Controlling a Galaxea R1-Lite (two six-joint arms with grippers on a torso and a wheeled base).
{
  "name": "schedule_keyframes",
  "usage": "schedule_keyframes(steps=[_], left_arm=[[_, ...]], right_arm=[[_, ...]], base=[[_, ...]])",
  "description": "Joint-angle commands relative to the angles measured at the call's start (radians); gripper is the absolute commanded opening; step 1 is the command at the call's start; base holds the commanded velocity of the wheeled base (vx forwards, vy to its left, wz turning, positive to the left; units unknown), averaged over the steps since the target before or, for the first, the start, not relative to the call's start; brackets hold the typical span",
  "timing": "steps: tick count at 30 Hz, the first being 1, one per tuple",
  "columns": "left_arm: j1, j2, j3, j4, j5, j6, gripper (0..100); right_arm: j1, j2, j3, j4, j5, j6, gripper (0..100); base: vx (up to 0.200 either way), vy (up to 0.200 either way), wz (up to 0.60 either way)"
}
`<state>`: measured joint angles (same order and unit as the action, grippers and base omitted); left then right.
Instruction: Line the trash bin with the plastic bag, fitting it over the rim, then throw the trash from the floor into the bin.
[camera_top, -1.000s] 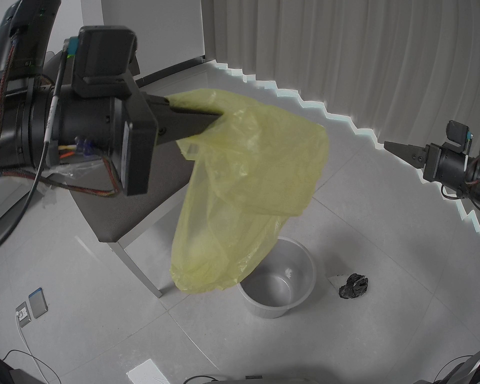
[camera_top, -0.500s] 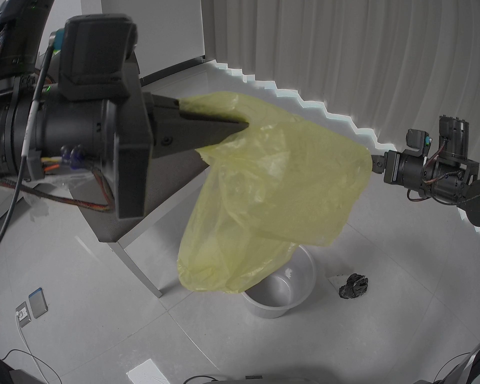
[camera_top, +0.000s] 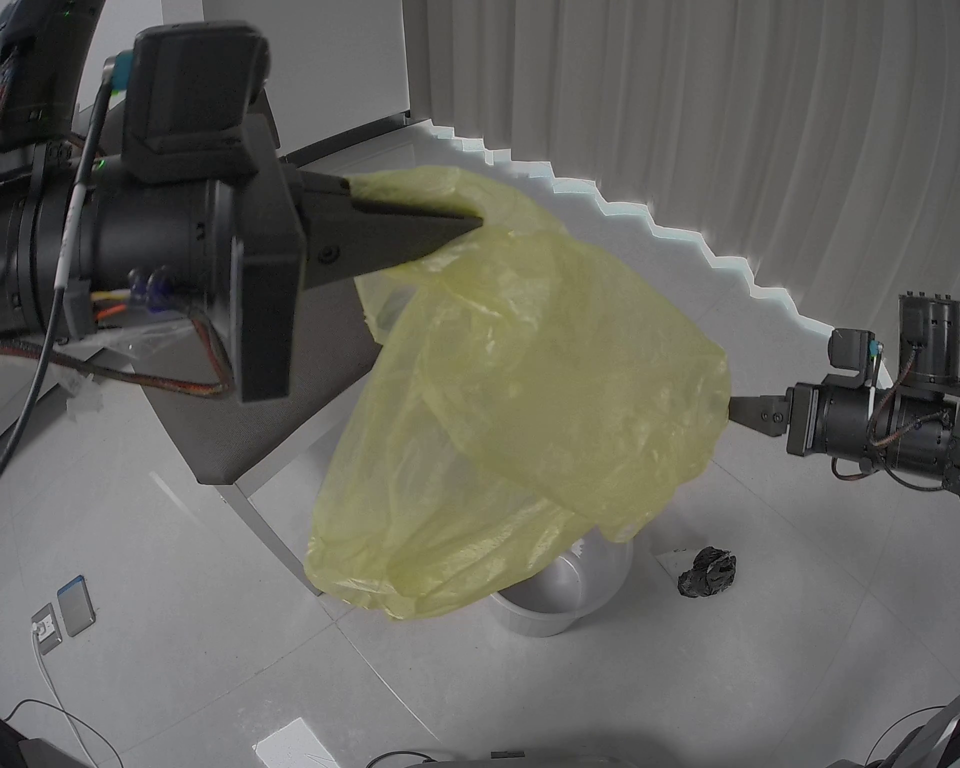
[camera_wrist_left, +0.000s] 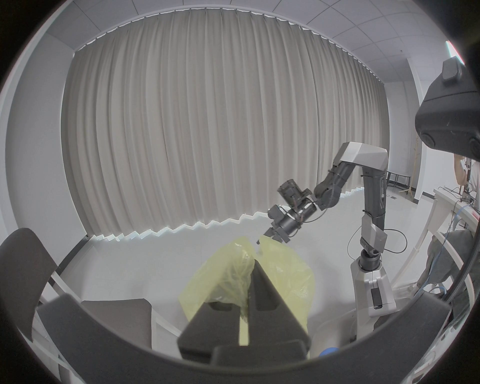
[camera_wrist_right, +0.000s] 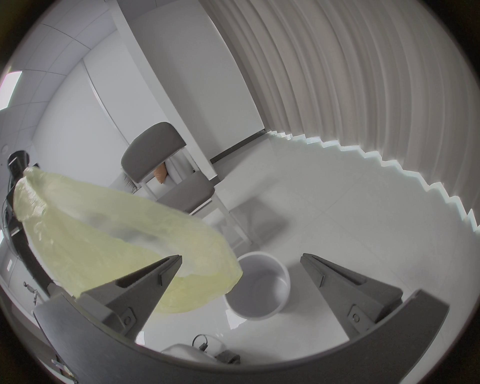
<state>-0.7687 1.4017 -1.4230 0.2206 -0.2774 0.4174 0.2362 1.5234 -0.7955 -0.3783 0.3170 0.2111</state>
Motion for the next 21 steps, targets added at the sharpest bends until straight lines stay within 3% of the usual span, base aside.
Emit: schedule_keyframes(steps=[1,8,18,21], left_arm=[[0.006,-0.006,-0.005,-0.004,0.001,0.001,0],[-0.001,-0.017,0.003,-0.006,0.001,0.001,0],[-0.041,-0.027,-0.002,-0.007,-0.006,0.003,0],[-0.044,-0.027,0.006,-0.023,-0.006,0.004,0]], right_arm=[[0.049,-0.074,0.061,0.004,0.001,-0.001,100],[0.12,-0.095,0.114,0.004,0.001,0.004,100],[0.115,0.044,0.052,-0.014,0.002,0.004,100],[0.126,0.093,0.042,-0.016,0.039,0.004,100]], base=[[0.0,0.0,0.0],[0.0,0.0,0.0],[0.0,0.0,0.0],[0.0,0.0,0.0]])
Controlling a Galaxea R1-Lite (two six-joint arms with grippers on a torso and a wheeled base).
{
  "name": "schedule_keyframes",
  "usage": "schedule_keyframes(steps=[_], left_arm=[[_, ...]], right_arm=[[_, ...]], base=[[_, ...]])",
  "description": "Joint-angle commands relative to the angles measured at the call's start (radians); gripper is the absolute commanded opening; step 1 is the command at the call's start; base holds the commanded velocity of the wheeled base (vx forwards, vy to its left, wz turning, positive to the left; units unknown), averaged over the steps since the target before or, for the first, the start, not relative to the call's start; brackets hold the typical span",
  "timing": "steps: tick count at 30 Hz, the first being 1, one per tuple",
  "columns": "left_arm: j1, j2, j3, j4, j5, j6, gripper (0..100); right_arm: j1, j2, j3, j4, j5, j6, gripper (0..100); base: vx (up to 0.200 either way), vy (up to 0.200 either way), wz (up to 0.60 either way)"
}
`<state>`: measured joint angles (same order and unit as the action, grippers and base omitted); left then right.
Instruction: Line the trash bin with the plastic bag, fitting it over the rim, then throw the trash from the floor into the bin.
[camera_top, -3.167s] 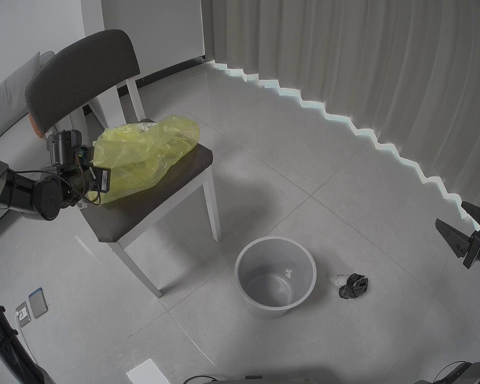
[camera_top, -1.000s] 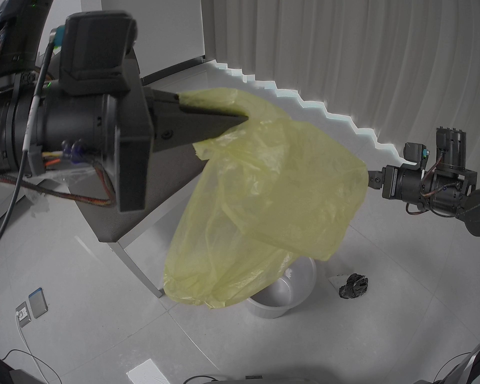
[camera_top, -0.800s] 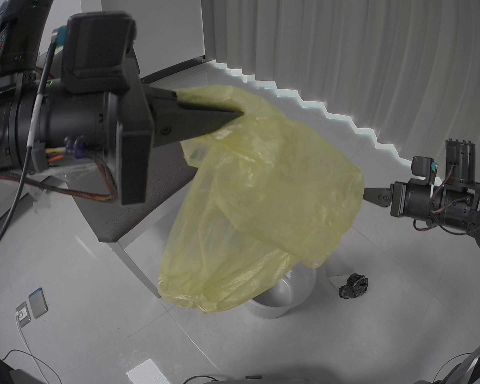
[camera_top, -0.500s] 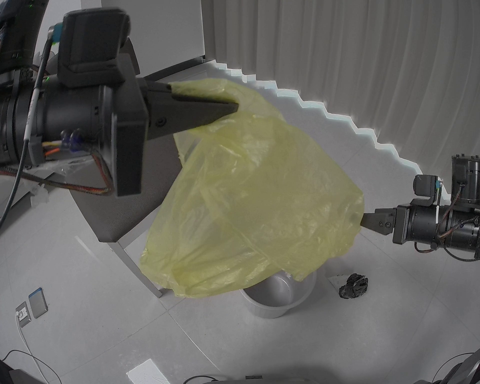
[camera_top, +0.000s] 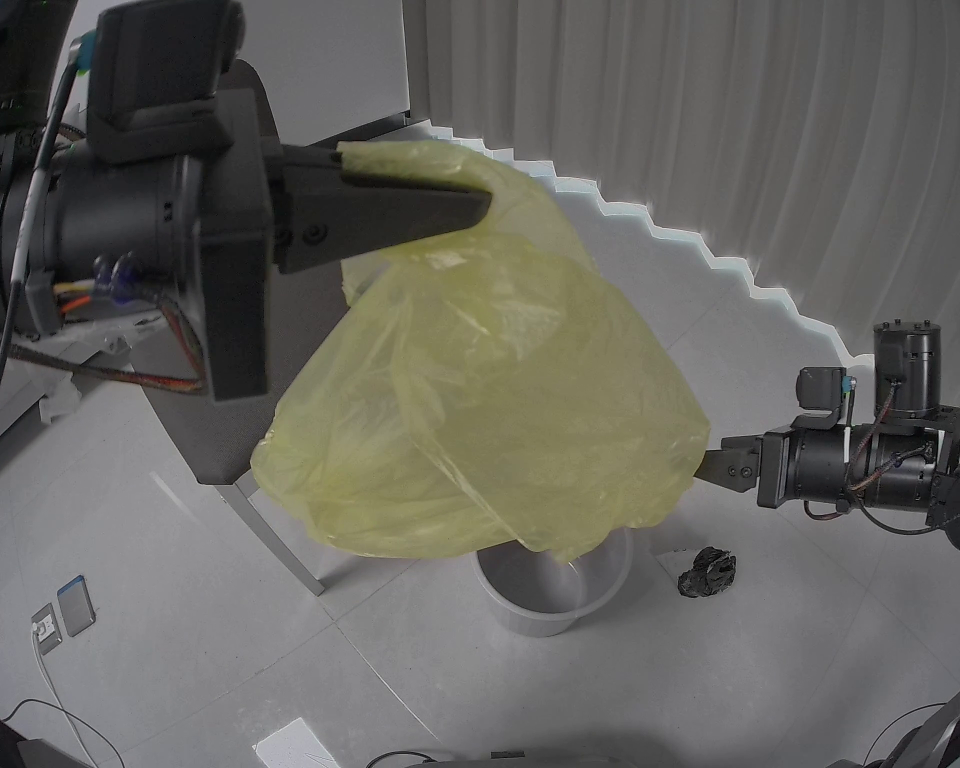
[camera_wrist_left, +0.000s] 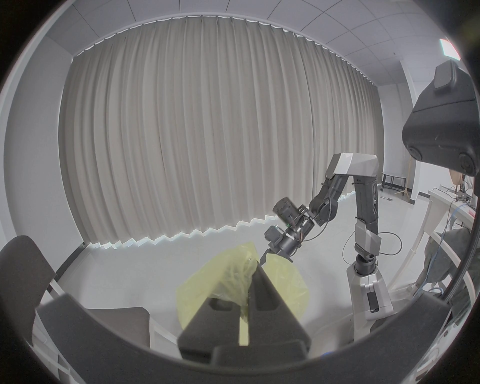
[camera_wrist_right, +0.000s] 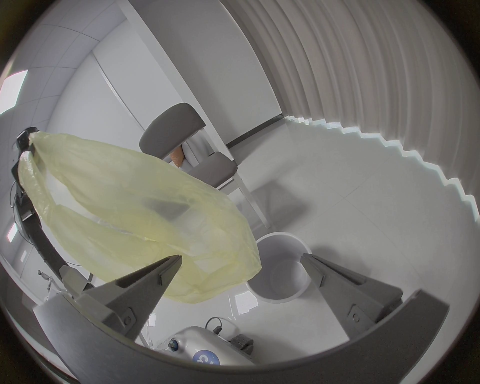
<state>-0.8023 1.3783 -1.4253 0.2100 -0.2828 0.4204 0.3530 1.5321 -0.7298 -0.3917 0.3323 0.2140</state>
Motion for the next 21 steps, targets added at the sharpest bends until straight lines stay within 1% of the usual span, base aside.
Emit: schedule_keyframes(steps=[1,4,8,10,13,16,21], left_arm=[[-0.009,-0.004,0.011,-0.017,-0.003,0.0,0],[-0.005,-0.002,0.014,-0.026,-0.003,0.001,0],[-0.001,-0.005,0.023,-0.026,-0.003,0.001,0],[-0.001,-0.008,0.031,-0.026,-0.003,0.001,0],[-0.003,-0.01,0.039,-0.026,-0.003,0.004,0],[-0.005,-0.01,0.04,-0.026,-0.004,0.014,0],[-0.006,-0.012,0.039,-0.027,-0.004,0.014,0]], right_arm=[[0.014,0.086,-0.019,-0.003,0.03,-0.002,100],[0.043,0.072,0.001,-0.003,0.043,0.004,100],[0.04,-0.033,0.039,0.004,0.059,0.001,100],[0.023,-0.067,0.039,0.008,0.062,0.001,100],[-0.052,-0.075,0.029,0.008,0.063,-0.002,100],[-0.086,-0.058,0.012,0.001,0.065,-0.002,100],[-0.098,0.02,-0.028,-0.016,0.066,-0.001,100]], base=[[0.0,0.0,0.0],[0.0,0.0,0.0],[0.0,0.0,0.0],[0.0,0.0,0.0],[0.0,0.0,0.0],[0.0,0.0,0.0],[0.0,0.0,0.0]])
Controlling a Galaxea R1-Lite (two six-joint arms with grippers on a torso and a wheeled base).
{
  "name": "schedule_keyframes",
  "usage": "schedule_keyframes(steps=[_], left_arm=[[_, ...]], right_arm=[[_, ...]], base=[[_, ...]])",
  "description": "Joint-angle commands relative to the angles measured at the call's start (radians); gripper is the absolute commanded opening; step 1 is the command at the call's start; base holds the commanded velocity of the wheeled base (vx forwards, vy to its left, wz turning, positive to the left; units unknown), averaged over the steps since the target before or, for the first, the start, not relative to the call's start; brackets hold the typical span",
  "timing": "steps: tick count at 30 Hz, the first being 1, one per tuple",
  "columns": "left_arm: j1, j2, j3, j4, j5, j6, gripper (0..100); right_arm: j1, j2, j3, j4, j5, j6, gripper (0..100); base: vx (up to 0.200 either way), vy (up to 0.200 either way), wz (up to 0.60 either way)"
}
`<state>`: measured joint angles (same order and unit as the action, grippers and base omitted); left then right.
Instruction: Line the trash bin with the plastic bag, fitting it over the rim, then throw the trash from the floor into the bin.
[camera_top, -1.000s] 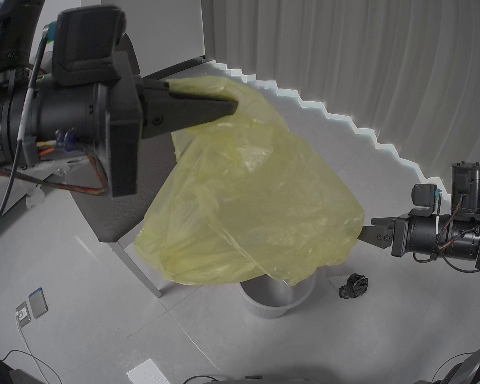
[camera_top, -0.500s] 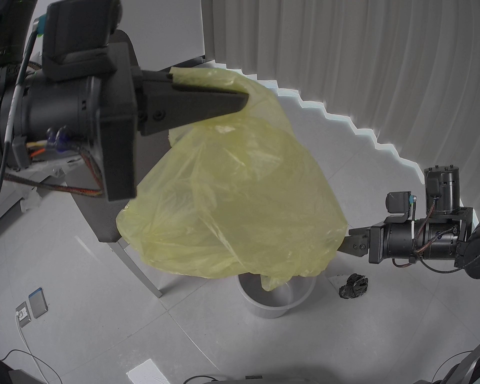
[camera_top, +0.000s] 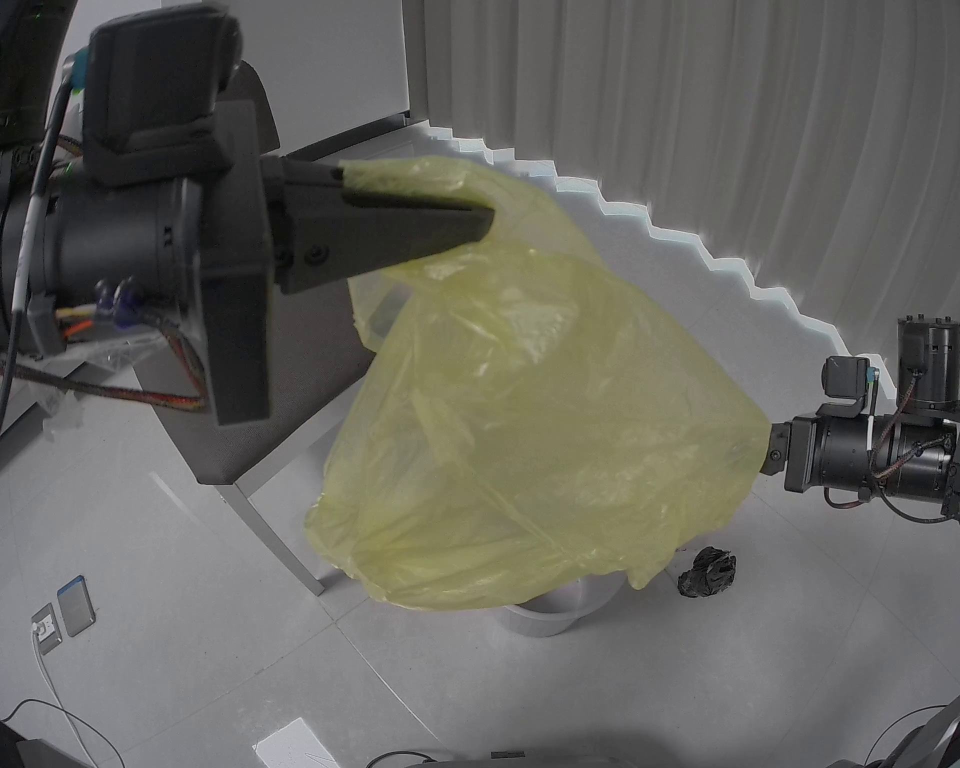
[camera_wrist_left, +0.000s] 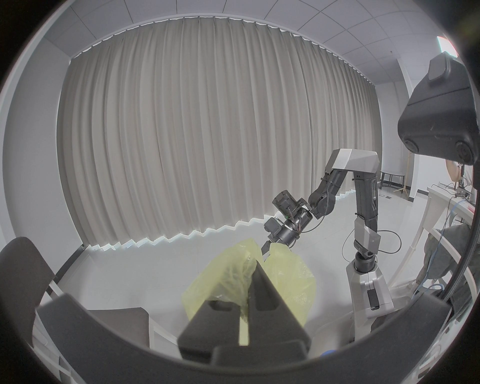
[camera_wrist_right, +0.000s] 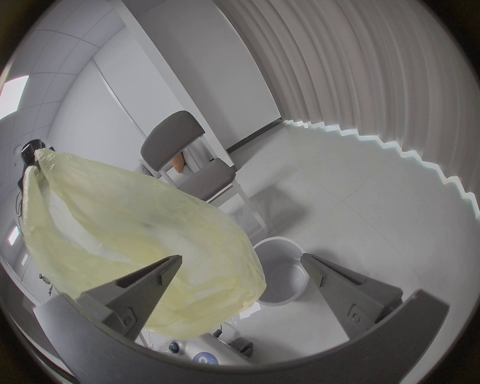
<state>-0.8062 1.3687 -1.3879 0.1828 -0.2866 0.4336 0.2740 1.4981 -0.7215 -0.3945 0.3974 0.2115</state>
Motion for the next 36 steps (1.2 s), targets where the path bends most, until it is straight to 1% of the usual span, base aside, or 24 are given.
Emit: schedule_keyframes(steps=[1,3,4,6,8,11,13,14,18,24,26,27,28,30,34,36], left_arm=[[-0.004,-0.002,0.003,0.001,0.0,0.0,0],[-0.004,-0.002,0.003,0.001,0.0,0.0,0],[-0.004,-0.003,0.006,0.001,0.0,0.0,0],[-0.005,-0.005,0.007,0.001,0.0,0.0,0],[-0.005,-0.007,0.01,0.001,0.0,0.0,0],[-0.004,-0.007,0.01,0.0,0.0,0.0,0],[0.001,-0.007,0.01,-0.005,0.0,0.0,0],[0.001,-0.007,0.012,-0.003,0.0,0.0,0],[0.004,-0.008,0.013,-0.005,0.001,0.0,0],[0.039,-0.013,0.015,-0.005,0.003,0.0,0],[0.051,-0.014,0.013,-0.006,0.001,0.0,0],[0.056,-0.014,0.01,-0.009,0.001,0.0,0],[0.056,-0.014,0.01,-0.011,0.001,0.0,0],[0.058,-0.014,0.007,-0.022,0.001,0.0,0],[0.062,-0.016,0.007,-0.026,0.001,0.0,0],[0.062,-0.023,0.01,-0.025,0.001,0.0,0]], right_arm=[[-0.026,0.065,-0.055,-0.024,0.001,0.005,100],[-0.036,0.076,-0.076,-0.032,0.003,0.006,100],[-0.059,0.087,-0.118,-0.035,0.006,0.008,100],[-0.07,0.085,-0.151,-0.029,0.02,0.016,100],[-0.067,0.077,-0.154,-0.024,0.029,0.032,100],[-0.053,0.076,-0.139,-0.024,0.029,0.034,100],[-0.01,0.074,-0.088,-0.024,0.027,0.034,100],[-0.003,0.068,-0.069,-0.024,0.027,0.034,100],[0.019,-0.002,0.008,-0.024,0.027,0.034,100],[0.022,-0.137,0.103,-0.02,0.027,0.032,100],[0.039,-0.171,0.132,-0.012,0.027,0.032,100],[0.07,-0.197,0.157,-0.006,0.027,0.034,100],[0.076,-0.202,0.162,-0.006,0.027,0.034,100],[0.119,-0.217,0.189,-0.006,0.021,0.037,100],[0.169,-0.228,0.212,-0.007,0.02,0.037,100],[0.182,-0.22,0.214,-0.006,0.02,0.037,100]], base=[[0.0,0.0,0.0],[0.0,0.0,0.0],[0.0,0.0,0.0],[0.0,0.0,0.0],[0.0,0.0,0.0],[0.0,0.0,0.0],[0.0,0.0,0.0],[0.0,0.0,0.0],[0.0,0.0,0.0],[0.0,0.0,0.0],[0.0,0.0,0.0],[0.0,0.0,0.0],[0.0,0.0,0.0],[0.0,0.0,0.0],[0.0,0.0,0.0],[0.0,0.0,0.0]])
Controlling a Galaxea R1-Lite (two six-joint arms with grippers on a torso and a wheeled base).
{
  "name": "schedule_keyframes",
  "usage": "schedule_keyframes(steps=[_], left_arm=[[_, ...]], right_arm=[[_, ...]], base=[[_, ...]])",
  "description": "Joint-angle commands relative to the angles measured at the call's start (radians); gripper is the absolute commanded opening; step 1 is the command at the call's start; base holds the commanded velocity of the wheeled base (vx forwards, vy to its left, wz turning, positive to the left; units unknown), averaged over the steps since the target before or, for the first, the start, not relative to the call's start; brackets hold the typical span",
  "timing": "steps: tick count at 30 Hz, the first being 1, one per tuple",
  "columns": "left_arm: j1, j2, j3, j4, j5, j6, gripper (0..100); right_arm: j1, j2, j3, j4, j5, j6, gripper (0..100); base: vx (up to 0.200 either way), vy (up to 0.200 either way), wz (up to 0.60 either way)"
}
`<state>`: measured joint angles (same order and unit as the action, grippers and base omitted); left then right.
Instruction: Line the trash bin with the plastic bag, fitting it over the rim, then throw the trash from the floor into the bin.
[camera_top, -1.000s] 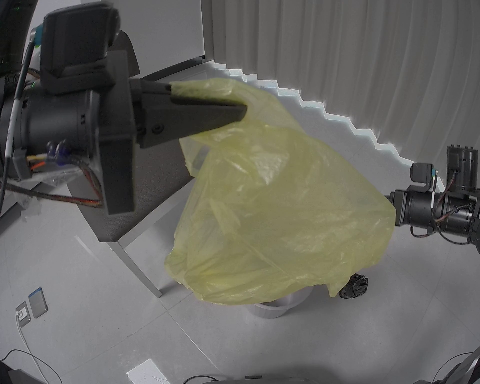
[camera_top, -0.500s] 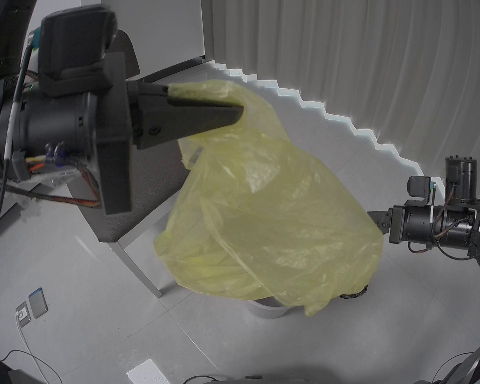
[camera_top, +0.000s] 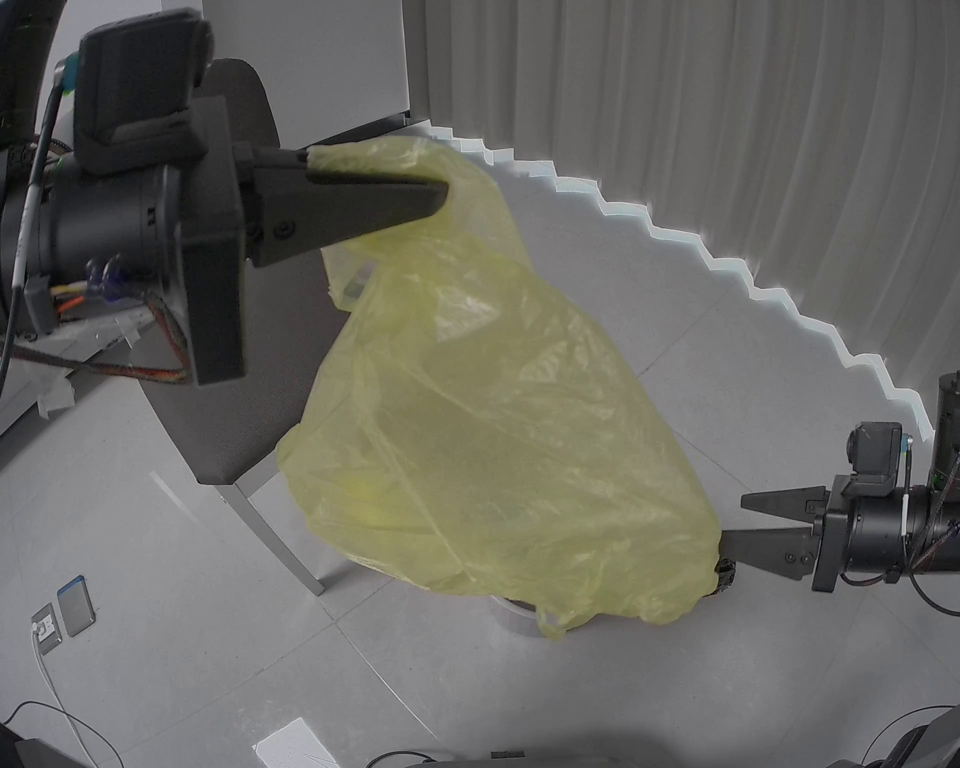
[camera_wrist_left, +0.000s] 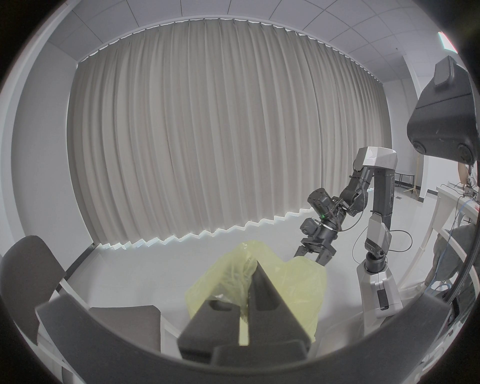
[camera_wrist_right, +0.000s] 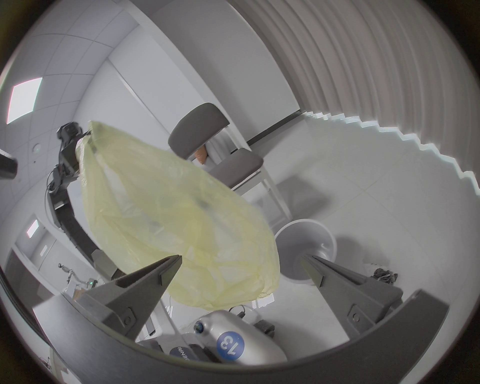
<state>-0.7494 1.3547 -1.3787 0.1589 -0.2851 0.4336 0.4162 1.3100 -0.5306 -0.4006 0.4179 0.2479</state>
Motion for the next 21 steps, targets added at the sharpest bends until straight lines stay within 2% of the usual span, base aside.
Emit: schedule_keyframes(steps=[1,9,12,15,21], left_arm=[[0.005,-0.011,0.003,-0.002,0.0,0.0,0],[0.001,-0.028,0.007,-0.001,-0.002,0.0,0],[-0.007,-0.035,0.015,-0.001,-0.003,0.0,0],[-0.01,-0.039,0.015,-0.001,-0.003,0.002,0],[-0.01,-0.034,0.009,-0.002,-0.003,0.0,0]], right_arm=[[0.041,-0.032,0.023,0.0,-0.001,0.001,100],[0.036,-0.025,0.015,0.0,-0.002,0.002,100],[-0.03,-0.008,0.001,-0.004,-0.002,0.001,100],[-0.062,0.072,-0.019,-0.014,0.007,0.002,100],[-0.046,0.219,-0.049,-0.027,0.004,-0.002,100]], base=[[0.0,0.0,0.0],[0.0,0.0,0.0],[0.0,0.0,0.0],[0.0,0.0,0.0],[0.0,0.0,0.0]])
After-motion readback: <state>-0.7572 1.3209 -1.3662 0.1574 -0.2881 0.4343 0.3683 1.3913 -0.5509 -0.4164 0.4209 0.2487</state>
